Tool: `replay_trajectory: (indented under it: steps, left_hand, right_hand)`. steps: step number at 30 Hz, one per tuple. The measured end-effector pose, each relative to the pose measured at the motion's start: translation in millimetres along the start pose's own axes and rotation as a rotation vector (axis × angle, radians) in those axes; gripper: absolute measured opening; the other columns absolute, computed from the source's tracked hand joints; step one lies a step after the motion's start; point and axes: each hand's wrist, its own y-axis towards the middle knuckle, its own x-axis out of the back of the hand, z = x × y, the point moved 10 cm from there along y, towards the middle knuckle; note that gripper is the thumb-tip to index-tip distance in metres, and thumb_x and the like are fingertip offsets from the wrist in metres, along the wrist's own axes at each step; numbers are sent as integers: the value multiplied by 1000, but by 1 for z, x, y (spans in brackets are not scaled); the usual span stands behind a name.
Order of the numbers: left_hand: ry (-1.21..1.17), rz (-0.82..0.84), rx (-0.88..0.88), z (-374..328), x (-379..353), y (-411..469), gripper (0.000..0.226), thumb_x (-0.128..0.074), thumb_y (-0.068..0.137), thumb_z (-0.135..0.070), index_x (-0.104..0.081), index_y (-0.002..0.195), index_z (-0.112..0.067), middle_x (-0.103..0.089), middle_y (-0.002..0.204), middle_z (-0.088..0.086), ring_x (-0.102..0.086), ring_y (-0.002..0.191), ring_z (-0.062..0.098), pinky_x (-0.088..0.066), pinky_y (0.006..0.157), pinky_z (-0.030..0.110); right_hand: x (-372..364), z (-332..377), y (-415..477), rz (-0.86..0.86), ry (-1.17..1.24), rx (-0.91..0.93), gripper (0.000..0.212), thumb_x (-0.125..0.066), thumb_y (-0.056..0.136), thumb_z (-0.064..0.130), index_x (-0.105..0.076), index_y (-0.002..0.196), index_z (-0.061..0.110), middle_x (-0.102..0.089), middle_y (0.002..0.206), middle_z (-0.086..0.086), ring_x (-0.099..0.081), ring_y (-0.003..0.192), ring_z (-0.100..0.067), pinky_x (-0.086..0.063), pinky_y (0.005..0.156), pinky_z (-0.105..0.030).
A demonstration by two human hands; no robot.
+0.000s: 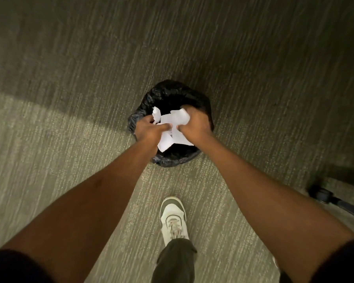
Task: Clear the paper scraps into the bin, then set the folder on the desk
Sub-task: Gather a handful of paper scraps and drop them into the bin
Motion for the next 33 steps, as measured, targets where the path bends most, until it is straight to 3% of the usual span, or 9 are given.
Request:
replay_trajectory:
  steps: [4, 6, 9, 11, 15, 19, 23, 27, 33]
  left_hand:
    - [122, 52, -15, 3, -9, -3, 74, -89, 59, -15, -58, 125, -14, -65, 117, 11, -65, 102, 26, -54, 89, 46]
    - [171, 49, -36, 1, -15, -8, 83, -88, 62, -14, -50, 135, -14, -56, 131, 15, -56, 116, 27, -49, 96, 43]
    - [299, 72, -125, -10, -27, -18, 76, -84, 66, -9, -51, 134, -10, -56, 131, 15, -54, 117, 25, -47, 89, 33]
    - [497, 73, -264, -26, -36, -30, 68, -81, 67, -7, -55, 129, -8, -61, 123, 14, -57, 111, 25, -44, 81, 27]
    - [693, 119, -459, -52, -64, -60, 64, -80, 67, -11, -57, 127, -9, -60, 119, 16, -57, 108, 31, -46, 85, 36]
    - [1070, 252, -701, -76, -126, -113, 84, -79, 67, -34, -41, 140, -20, -42, 136, 15, -39, 122, 40, -41, 95, 49]
    - [1245, 383, -758, -94, -202, -175, 110, -81, 60, -48, -19, 147, -23, -25, 148, 13, -27, 129, 41, -37, 101, 53]
    - [1348, 513, -892, -118, -288, -254, 122, -81, 55, -61, -12, 149, -23, -23, 150, 11, -27, 131, 39, -37, 103, 54]
    - [1386, 752, -1178, -141, -413, -401, 124, -82, 55, -58, -8, 151, -29, -23, 152, 10, -27, 133, 37, -36, 105, 52]
  right_hand:
    - [-20, 4, -12, 124, -118, 63, 71, -64, 75, 16, -40, 142, 18, -52, 126, -25, -49, 117, -42, -45, 96, -41]
    - [-21, 2, -20, 129, -150, 87, 68, -58, 74, 23, -42, 140, 19, -58, 117, -25, -54, 110, -44, -49, 90, -42]
    - [-9, -4, -29, 104, -212, 82, 66, -57, 75, 39, -44, 138, 24, -61, 122, -14, -47, 116, -39, -47, 90, -48]
    - [11, -11, -36, 19, -243, 68, 59, -62, 77, 33, -50, 133, 23, -57, 130, -6, -35, 123, -35, -41, 94, -51]
    - [72, -19, -60, -211, -300, 92, 42, -58, 72, 28, -64, 113, 19, -52, 123, -9, -34, 117, -36, -36, 92, -47]
    - [132, -42, -86, -234, -377, 59, 66, -61, 68, 31, -45, 131, 19, -45, 127, -14, -39, 116, -37, -37, 92, -50]
    - [212, -87, -126, -285, -401, -57, 91, -65, 62, 36, -24, 141, 16, -39, 134, -16, -37, 121, -37, -34, 97, -52]
    - [310, -147, -181, -420, -387, -198, 93, -65, 62, 37, -23, 142, 14, -37, 138, -17, -34, 126, -37, -33, 100, -54]
    - [439, -235, -287, -624, -343, -374, 89, -66, 62, 38, -27, 139, 17, -39, 138, -17, -31, 130, -38, -33, 100, -56]
